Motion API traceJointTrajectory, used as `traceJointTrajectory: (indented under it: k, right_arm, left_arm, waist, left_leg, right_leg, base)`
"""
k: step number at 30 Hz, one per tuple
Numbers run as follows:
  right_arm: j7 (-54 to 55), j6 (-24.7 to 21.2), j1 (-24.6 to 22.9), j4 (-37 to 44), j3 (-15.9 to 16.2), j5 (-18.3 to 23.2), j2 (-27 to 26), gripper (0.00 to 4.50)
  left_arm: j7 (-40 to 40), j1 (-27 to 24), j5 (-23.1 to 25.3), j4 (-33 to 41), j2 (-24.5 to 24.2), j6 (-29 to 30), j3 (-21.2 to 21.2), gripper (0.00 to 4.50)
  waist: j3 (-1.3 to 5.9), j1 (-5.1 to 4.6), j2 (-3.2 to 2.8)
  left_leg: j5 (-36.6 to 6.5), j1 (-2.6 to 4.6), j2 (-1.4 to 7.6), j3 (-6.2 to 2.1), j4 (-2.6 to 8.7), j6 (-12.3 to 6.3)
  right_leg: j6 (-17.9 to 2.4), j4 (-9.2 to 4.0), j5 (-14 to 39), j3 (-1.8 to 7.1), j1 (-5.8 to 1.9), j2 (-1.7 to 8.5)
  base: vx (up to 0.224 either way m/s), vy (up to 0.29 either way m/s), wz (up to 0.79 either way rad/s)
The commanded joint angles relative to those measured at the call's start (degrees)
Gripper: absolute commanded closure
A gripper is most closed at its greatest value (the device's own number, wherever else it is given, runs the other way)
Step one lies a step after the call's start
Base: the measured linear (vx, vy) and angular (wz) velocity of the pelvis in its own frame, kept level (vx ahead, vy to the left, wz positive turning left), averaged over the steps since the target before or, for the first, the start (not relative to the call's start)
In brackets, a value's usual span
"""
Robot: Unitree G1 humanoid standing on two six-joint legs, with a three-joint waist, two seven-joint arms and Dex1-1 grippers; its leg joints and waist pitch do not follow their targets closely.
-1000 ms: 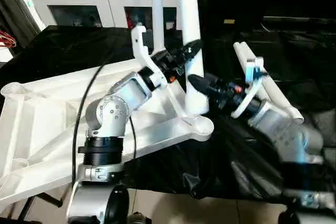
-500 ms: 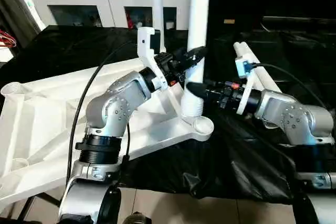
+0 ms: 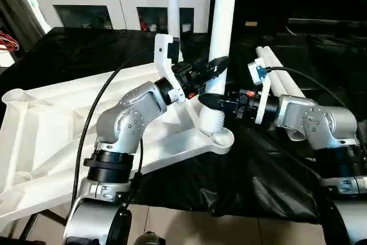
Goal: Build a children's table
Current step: Pick table leg
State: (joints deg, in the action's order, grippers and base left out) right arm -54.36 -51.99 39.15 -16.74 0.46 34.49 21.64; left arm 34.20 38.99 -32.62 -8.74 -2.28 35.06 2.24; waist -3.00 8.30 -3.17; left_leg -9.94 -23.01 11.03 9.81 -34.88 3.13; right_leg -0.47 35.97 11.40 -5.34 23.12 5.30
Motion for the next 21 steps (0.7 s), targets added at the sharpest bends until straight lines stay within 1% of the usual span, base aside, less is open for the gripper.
traceJointTrajectory:
  k: [1, 3, 5, 7, 8, 12, 15, 17, 19, 21]
  right_arm:
    - [-0.7, 0.3, 1.5, -0.6, 0.4, -0.7, 0.8, 1.88]
    - [-0.9, 0.3, 1.6, -0.8, 0.6, -0.7, 0.9, 2.13]
    - [-1.9, 0.8, 1.5, -0.9, 2.0, -1.7, 1.7, 2.24]
    - [-2.3, 1.0, 1.4, -0.7, 2.6, -2.1, 1.9, 2.42]
    - [-2.5, 1.0, 1.3, -0.7, 2.8, -2.2, 1.9, 2.49]
    - [-3.1, 1.0, 1.2, -0.2, 3.3, -2.7, 2.0, 2.56]
    - [-3.5, 3.4, 0.9, 0.1, 4.0, -3.7, 2.1, 2.56]
    - [-3.8, 3.8, 0.9, 0.1, 4.3, -3.7, 2.2, 2.56]
    - [-4.0, 4.0, 0.9, 0.1, 4.4, -3.9, 2.2, 1.87]
    - [-3.7, 4.6, 0.9, 0.1, 4.6, -4.5, 2.1, 1.87]
  left_arm:
    - [0.9, 0.2, 0.4, 1.2, -0.7, -0.2, -0.8, 2.62]
    - [1.0, 0.1, 0.4, 1.2, -0.8, -0.2, -1.0, 2.62]
    - [1.2, 0.0, 0.7, 1.1, -0.9, -0.2, -1.5, 2.62]
    - [1.3, 0.0, 0.9, 0.9, -1.0, -0.1, -1.8, 2.62]
    - [1.4, 0.1, 0.9, 0.9, -1.0, -0.1, -1.8, 2.62]
    - [2.0, 0.3, 1.2, 0.3, -1.5, -0.1, -2.3, 2.62]
    - [2.2, 0.4, 1.3, 0.0, -1.6, -0.4, -2.5, 2.62]
    - [2.2, 0.5, 1.3, -0.1, -1.6, -0.4, -2.5, 2.62]
    - [2.2, 0.5, 1.3, -0.1, -1.6, -0.4, -2.6, 2.62]
    - [2.2, 0.5, 1.2, -0.2, -1.6, -0.4, -2.6, 2.62]
  waist:
    - [4.83, 0.14, 1.45]
    - [4.83, 0.2, 1.48]
    - [4.84, 0.22, 1.33]
    - [4.83, 0.21, 1.33]
    - [4.81, 0.2, 1.42]
    - [4.86, 0.2, 1.32]
    - [4.85, 0.17, 1.32]
    - [4.83, 0.11, 1.35]
    - [4.88, 0.14, 1.33]
    - [4.88, 0.14, 1.33]
  left_leg:
    - [-2.1, 1.01, 1.81, -0.33, 3.04, -3.05]
    - [-2.4, 1.0, 1.8, -0.33, 3.04, -3.11]
    - [-2.3, 0.97, 1.83, -0.4, 3.0, -3.08]
    - [-2.4, 0.94, 1.8, -0.38, 2.98, -3.03]
    - [-2.6, 0.95, 1.77, -0.33, 2.97, -2.97]
    - [-2.6, 0.99, 1.81, -0.4, 2.97, -3.0]
    - [-3.0, 1.02, 1.84, -0.39, 2.99, -2.81]
    - [-2.9, 0.95, 1.76, -0.37, 2.97, -2.85]
    - [-2.7, 0.95, 1.77, -0.39, 2.91, -3.06]
    - [-2.6, 0.95, 1.79, -0.4, 2.92, -3.09]
  right_leg:
    - [-12.1, -3.54, 2.5, 2.74, -3.55, 3.29]
    - [-12.1, -3.53, 2.6, 2.75, -3.62, 3.34]
    - [-12.0, -3.48, 2.4, 2.69, -3.62, 3.28]
    - [-12.1, -3.48, 2.4, 2.73, -3.65, 3.3]
    - [-12.0, -3.54, 2.6, 2.74, -3.62, 3.29]
    - [-12.1, -3.49, 2.8, 2.69, -3.6, 3.24]
    - [-12.2, -3.5, 2.9, 2.7, -3.58, 3.27]
    - [-12.2, -3.49, 2.8, 2.72, -3.67, 3.26]
    - [-12.3, -3.45, 2.4, 2.72, -3.66, 3.26]
    - [-12.4, -3.41, 2.3, 2.71, -3.63, 3.24]
  base:
    - [0.0, 0.0, 0.0]
    - [0.0, 0.0, 0.0]
    - [0.0, 0.0, 0.0]
    - [0.0, 0.0, 0.0]
    - [0.0, 0.0, 0.0]
    - [0.0, 0.0, 0.0]
    - [0.0, 0.0, 0.0]
    - [0.0, 0.0, 0.0]
    - [0.0, 0.0, 0.0]
    - [0.0, 0.0, 0.0]
